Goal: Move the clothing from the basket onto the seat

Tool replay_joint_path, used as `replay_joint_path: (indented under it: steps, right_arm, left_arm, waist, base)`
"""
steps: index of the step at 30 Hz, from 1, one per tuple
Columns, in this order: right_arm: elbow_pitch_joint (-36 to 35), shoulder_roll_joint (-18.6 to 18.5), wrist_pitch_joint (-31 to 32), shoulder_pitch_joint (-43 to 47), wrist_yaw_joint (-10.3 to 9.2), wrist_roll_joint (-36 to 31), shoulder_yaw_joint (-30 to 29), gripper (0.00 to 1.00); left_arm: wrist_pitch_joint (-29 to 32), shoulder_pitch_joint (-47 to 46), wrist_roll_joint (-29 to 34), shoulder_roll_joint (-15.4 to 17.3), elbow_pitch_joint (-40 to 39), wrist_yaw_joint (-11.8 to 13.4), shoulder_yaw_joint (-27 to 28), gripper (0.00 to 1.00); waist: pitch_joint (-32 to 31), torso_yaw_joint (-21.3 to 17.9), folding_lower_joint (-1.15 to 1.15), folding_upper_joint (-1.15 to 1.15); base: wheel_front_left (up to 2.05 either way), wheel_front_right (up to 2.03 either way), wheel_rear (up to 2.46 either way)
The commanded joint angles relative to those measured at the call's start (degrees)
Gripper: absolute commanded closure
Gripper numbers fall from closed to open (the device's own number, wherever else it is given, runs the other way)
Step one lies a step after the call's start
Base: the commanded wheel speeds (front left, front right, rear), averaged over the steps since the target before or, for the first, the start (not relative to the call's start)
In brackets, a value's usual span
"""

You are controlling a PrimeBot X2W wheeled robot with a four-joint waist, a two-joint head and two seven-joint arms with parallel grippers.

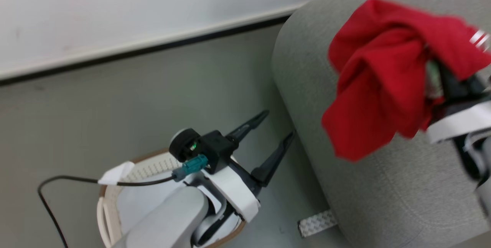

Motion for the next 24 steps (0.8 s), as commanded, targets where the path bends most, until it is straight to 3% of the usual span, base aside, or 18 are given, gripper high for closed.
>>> replay_joint_path:
  steps: [1, 8, 13, 17, 24]
  right_arm:
    - [1.0, -1.6, 0.2, -3.2, -0.12, 0.8, -0.7, 1.00]
    - [7.6, -8.3, 1.5, -14.5, -0.12, 3.1, -4.4, 1.00]
    - [14.3, -12.6, 2.2, -21.6, -0.12, 0.3, -5.8, 1.00]
    - [22.4, -13.3, 4.2, -25.7, -0.12, -0.4, -4.7, 1.00]
    - [35.5, -11.7, 17.8, -28.5, -0.12, 1.7, -0.2, 1.00]
  left_arm:
    - [0.5, -1.1, 1.0, 1.1, -1.0, 0.1, 0.4, 0.00]
    - [1.9, -3.6, 1.6, 3.8, -4.6, 0.6, 1.5, 0.00]
    - [2.2, -4.4, 2.1, 5.6, -6.6, 1.3, 2.4, 0.00]
    - [2.5, -4.8, 2.2, 6.7, -7.5, 1.7, 2.8, 0.00]
    - [2.3, -5.4, 2.6, 7.2, -8.0, 1.8, 2.8, 0.00]
  waist:
    - [4.9, 2.4, -0.01, 0.00]
    - [12.6, 5.8, -0.01, 0.00]
    - [17.3, 7.8, -0.01, 0.00]
    - [20.5, 8.9, -0.01, 0.00]
    - [23.1, 10.0, -0.01, 0.00]
  base:
    - [0.00, 0.00, 0.00]
    - [0.00, 0.00, 0.00]
    - [0.00, 0.00, 0.00]
    - [0.00, 0.00, 0.00]
    - [0.00, 0.00, 0.00]
